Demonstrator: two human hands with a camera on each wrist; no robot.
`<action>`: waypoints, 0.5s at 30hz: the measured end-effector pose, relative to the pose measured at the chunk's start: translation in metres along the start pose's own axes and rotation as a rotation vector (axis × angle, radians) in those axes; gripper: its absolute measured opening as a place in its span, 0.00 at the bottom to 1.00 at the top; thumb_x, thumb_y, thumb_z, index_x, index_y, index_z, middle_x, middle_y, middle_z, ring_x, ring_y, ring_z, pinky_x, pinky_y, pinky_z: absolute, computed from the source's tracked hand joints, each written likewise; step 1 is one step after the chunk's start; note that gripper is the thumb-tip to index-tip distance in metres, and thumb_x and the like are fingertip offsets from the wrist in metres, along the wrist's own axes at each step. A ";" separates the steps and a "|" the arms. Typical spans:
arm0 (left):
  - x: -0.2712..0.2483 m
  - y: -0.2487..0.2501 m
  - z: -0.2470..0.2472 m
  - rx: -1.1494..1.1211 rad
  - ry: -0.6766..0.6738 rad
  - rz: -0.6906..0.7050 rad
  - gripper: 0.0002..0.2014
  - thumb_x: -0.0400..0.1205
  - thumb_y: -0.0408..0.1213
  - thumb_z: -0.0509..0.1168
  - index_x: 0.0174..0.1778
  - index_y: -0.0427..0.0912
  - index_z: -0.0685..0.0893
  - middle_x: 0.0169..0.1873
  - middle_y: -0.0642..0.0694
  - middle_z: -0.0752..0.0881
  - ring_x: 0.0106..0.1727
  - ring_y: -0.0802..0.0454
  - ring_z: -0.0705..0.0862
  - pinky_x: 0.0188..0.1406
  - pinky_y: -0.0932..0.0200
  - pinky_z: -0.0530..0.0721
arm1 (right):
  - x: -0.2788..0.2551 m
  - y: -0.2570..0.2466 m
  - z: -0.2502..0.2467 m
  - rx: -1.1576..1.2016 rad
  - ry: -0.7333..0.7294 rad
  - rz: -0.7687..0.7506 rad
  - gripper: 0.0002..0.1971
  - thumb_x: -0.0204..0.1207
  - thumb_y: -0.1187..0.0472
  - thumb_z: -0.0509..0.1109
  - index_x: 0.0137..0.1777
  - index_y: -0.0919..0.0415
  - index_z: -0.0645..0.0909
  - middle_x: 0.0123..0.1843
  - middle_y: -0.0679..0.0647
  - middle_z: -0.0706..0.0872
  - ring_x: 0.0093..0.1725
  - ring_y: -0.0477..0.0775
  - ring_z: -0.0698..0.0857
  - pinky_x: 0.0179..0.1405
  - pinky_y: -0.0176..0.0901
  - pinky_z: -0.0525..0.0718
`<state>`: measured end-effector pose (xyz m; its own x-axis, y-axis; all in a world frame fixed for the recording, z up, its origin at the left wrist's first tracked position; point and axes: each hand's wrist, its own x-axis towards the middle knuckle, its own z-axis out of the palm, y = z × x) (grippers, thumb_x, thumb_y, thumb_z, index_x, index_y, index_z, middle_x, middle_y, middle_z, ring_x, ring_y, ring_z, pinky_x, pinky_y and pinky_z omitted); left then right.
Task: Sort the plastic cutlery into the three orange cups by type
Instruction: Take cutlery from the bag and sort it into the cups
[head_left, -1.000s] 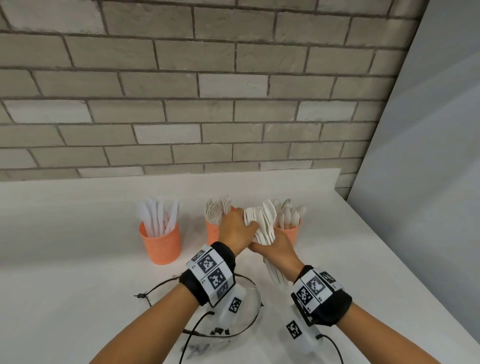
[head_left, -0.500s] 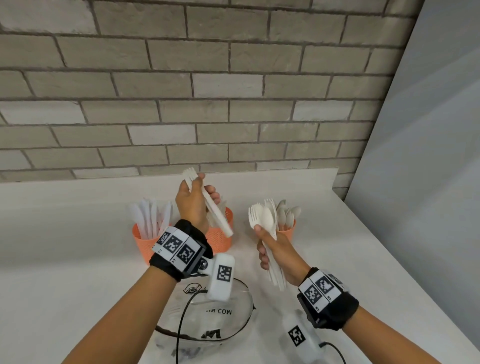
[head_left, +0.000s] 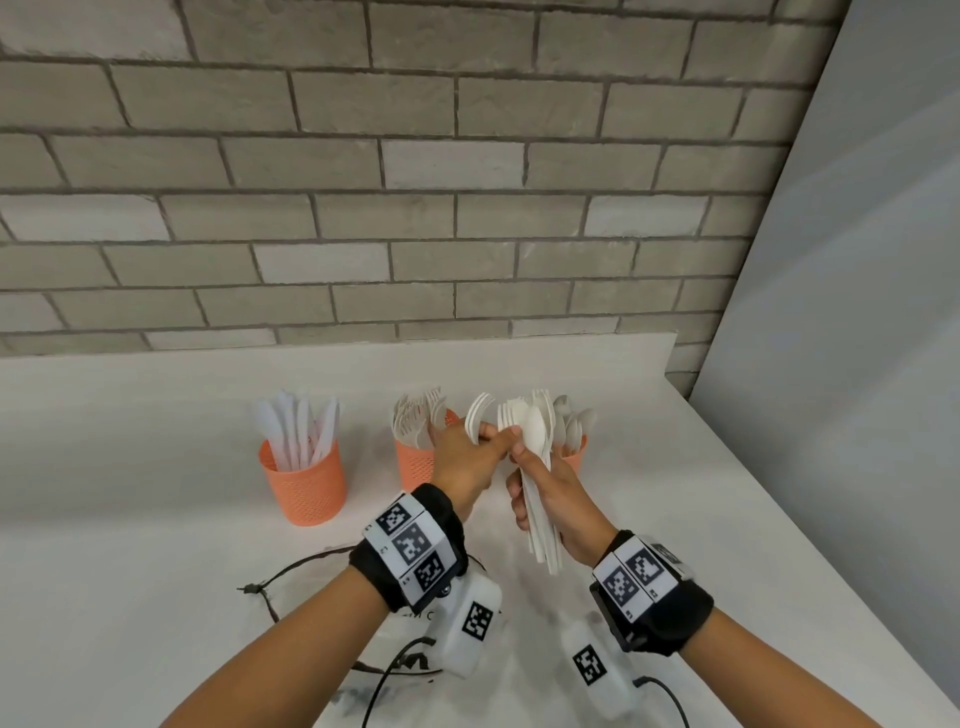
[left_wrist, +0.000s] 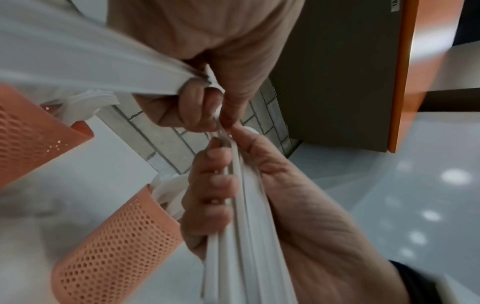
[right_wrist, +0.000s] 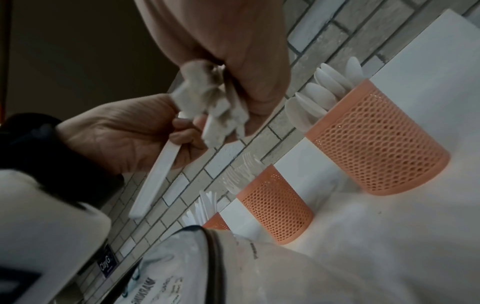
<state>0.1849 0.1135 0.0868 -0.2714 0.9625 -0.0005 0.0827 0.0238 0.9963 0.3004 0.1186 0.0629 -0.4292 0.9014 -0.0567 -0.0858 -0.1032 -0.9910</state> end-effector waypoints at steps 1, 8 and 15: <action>0.002 0.000 0.001 0.008 0.014 0.009 0.17 0.79 0.36 0.68 0.23 0.44 0.77 0.15 0.55 0.76 0.19 0.57 0.70 0.18 0.67 0.68 | 0.000 0.000 -0.001 -0.006 -0.001 0.000 0.12 0.83 0.50 0.58 0.62 0.48 0.79 0.25 0.50 0.75 0.20 0.45 0.73 0.19 0.36 0.74; 0.019 0.004 0.004 -0.099 0.124 -0.019 0.10 0.84 0.37 0.59 0.47 0.33 0.79 0.33 0.43 0.84 0.20 0.59 0.74 0.21 0.66 0.72 | 0.001 -0.002 -0.009 -0.007 0.001 0.000 0.13 0.82 0.49 0.59 0.58 0.56 0.78 0.26 0.52 0.76 0.19 0.48 0.72 0.19 0.37 0.75; 0.035 0.012 -0.013 -0.363 -0.055 -0.300 0.11 0.82 0.32 0.62 0.32 0.41 0.76 0.21 0.50 0.74 0.15 0.60 0.66 0.15 0.69 0.67 | 0.006 0.000 -0.011 -0.060 -0.028 0.032 0.11 0.82 0.51 0.60 0.44 0.58 0.73 0.27 0.54 0.75 0.17 0.46 0.71 0.16 0.35 0.71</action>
<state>0.1643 0.1438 0.1002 -0.1795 0.9407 -0.2879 -0.3351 0.2167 0.9169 0.3078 0.1286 0.0616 -0.4560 0.8859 -0.0855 -0.0184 -0.1054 -0.9943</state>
